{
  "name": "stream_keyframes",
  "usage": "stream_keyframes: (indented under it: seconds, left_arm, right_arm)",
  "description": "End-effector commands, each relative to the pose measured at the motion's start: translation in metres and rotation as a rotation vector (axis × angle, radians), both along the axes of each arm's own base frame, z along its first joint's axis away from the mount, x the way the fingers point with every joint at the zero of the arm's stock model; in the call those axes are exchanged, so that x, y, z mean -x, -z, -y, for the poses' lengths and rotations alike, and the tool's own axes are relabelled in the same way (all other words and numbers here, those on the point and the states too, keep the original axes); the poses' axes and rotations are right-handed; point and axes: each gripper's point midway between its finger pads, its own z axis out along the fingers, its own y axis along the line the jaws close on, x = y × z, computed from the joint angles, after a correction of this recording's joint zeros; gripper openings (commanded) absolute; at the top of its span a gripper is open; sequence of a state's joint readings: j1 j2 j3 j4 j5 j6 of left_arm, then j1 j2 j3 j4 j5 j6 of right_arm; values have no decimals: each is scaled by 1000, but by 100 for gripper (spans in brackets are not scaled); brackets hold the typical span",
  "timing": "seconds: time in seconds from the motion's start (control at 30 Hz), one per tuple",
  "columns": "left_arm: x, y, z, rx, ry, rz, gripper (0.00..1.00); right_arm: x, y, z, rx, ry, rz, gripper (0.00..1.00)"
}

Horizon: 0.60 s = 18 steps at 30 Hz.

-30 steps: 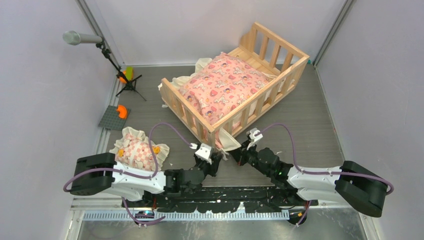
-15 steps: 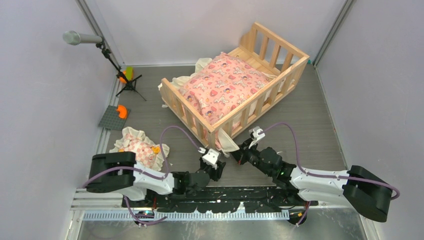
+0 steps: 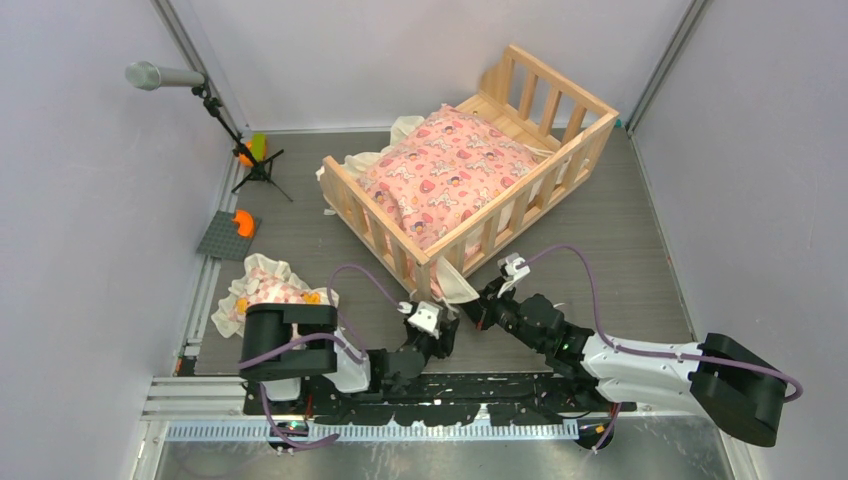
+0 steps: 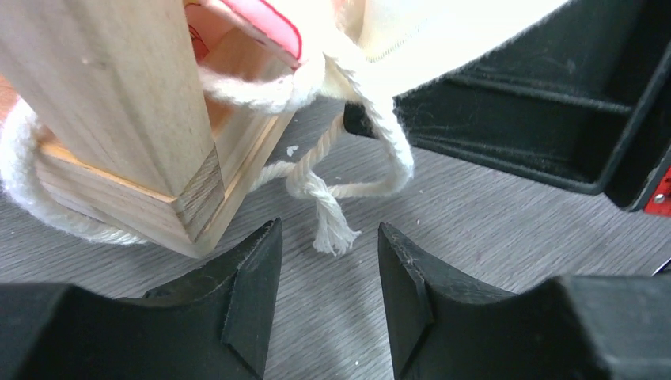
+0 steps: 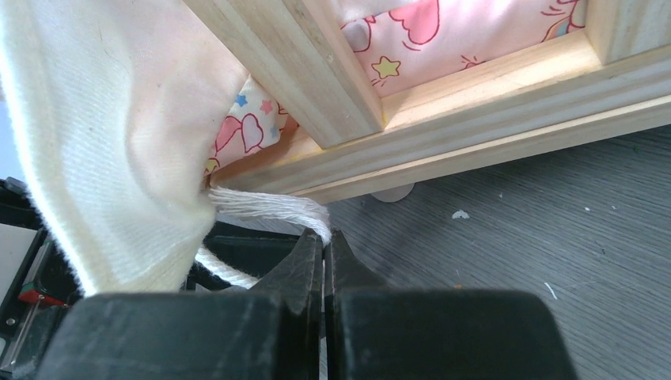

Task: Set up the pet bed
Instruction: Tie the ropes to the bed frame.

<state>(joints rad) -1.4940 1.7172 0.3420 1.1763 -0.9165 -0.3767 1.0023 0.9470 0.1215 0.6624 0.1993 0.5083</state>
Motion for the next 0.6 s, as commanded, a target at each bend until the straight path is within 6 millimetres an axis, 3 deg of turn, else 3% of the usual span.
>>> stream_keyframes:
  seconds: [0.0, 0.57]
  left_arm:
    - [-9, -29, 3, 158, -79, 37, 51]
    - [-17, -10, -1, 110, -158, 54, 48]
  right_arm:
    - [-3, -26, -9, -69, -3, 30, 0]
    - [4, -33, -10, -109, -31, 14, 0]
